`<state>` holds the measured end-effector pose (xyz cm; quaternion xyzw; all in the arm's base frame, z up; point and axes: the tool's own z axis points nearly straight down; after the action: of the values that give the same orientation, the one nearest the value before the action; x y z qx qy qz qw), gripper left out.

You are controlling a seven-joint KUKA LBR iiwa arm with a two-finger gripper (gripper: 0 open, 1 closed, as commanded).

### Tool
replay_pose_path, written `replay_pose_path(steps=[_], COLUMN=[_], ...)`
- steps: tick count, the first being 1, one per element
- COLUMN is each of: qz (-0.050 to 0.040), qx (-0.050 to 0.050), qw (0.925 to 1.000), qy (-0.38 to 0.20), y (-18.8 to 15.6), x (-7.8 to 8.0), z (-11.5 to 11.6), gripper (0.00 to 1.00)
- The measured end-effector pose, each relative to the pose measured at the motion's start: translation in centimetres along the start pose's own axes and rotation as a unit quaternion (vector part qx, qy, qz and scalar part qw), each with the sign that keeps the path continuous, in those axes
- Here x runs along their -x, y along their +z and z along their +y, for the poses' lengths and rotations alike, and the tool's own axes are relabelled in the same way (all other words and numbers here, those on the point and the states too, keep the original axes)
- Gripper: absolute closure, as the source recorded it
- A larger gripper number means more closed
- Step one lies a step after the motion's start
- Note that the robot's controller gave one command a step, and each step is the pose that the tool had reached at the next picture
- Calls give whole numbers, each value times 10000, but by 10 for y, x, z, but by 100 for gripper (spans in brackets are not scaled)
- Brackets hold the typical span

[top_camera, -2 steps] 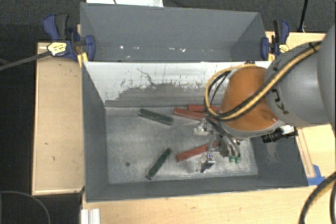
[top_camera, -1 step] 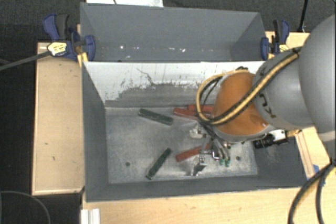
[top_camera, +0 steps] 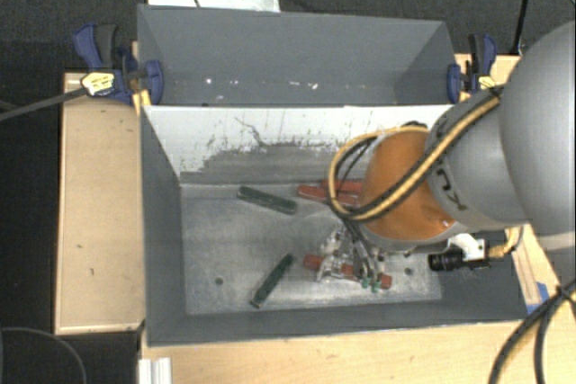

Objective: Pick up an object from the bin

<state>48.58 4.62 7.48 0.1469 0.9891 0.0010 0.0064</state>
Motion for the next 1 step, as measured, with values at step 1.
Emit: replay_pose_path(steps=[1], qz=[0], qx=[0], qw=[10000], qy=[-2], y=[0], x=[0], z=[0], gripper=[100])
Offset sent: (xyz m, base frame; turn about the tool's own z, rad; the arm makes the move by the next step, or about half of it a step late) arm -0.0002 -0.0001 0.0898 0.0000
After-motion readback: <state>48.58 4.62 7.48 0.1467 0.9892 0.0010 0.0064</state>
